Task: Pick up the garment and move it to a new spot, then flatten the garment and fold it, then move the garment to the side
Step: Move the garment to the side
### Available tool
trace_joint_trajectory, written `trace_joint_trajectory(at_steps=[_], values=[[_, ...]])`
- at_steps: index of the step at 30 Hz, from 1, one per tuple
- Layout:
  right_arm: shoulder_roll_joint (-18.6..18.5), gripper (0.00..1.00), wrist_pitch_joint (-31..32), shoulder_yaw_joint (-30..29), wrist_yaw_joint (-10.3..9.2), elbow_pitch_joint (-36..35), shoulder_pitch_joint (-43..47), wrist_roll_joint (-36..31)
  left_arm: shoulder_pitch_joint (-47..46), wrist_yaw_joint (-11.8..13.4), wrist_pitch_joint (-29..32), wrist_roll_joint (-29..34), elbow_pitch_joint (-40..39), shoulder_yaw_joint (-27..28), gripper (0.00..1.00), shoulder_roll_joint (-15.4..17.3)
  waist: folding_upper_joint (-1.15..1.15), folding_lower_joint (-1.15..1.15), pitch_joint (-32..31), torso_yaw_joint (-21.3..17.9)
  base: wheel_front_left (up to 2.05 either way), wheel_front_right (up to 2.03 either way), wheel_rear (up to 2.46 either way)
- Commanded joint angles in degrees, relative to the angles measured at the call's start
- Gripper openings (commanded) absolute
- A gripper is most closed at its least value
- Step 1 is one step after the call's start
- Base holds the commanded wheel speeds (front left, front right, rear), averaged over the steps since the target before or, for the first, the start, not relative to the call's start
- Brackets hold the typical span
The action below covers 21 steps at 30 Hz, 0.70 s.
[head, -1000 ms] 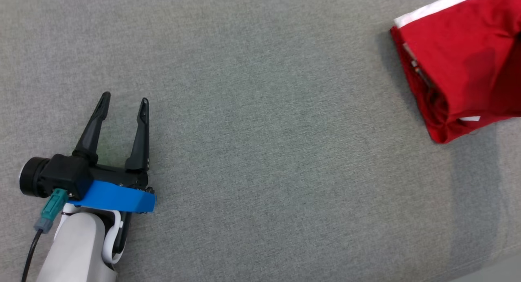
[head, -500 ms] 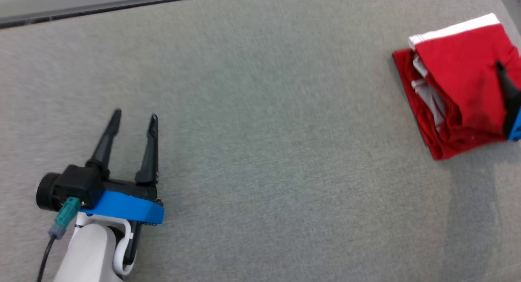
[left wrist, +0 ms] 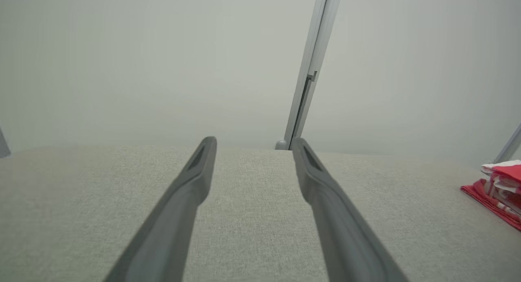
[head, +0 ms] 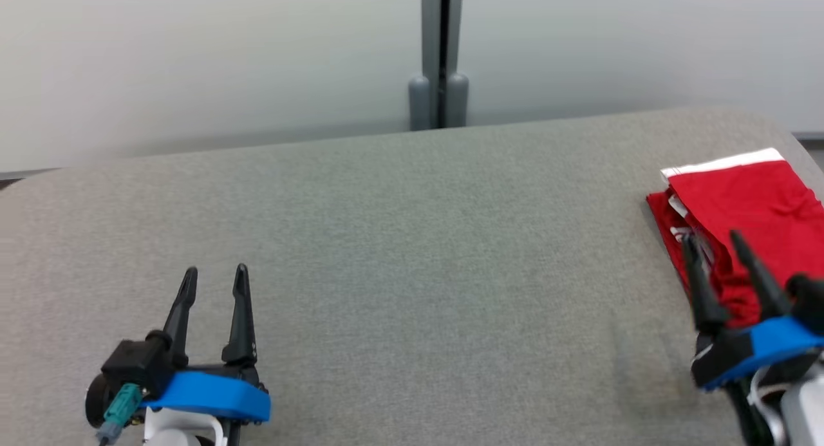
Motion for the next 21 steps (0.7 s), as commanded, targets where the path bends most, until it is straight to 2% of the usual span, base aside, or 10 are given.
trace_joint_trajectory(at_steps=[1, 3, 8, 21], values=[[1.1, 1.0, 0.3, -0.7, 0.01, -0.9, 1.5, -0.9, 0.7, 0.2, -0.2, 0.5, 0.1, 0.3, 1.0, 0.0, 0.0, 0.02, -0.5, 0.4, 0.0, 0.0, 0.0], [4.4, 1.0, 0.6, -2.1, 0.01, -2.8, 5.1, -3.1, 1.8, 0.2, -0.2, 0.6, 0.4, 1.1, 1.0, -0.5, 0.0, 0.02, -1.7, 1.5, 0.0, 0.0, 0.0], [9.0, 1.0, 0.8, -2.8, 0.01, -4.4, 9.7, -6.7, 4.8, 0.1, -0.2, 1.0, 1.2, 2.6, 1.0, -1.4, 0.0, 0.02, -4.1, 3.4, 0.0, 0.0, 0.0], [11.0, 1.0, 2.3, -3.7, 0.01, -5.4, 10.7, -10.9, 7.5, -0.7, -0.3, 2.4, 1.8, 4.6, 1.0, -2.5, 0.0, 0.02, -4.8, 4.2, 0.0, 0.0, 0.0]])
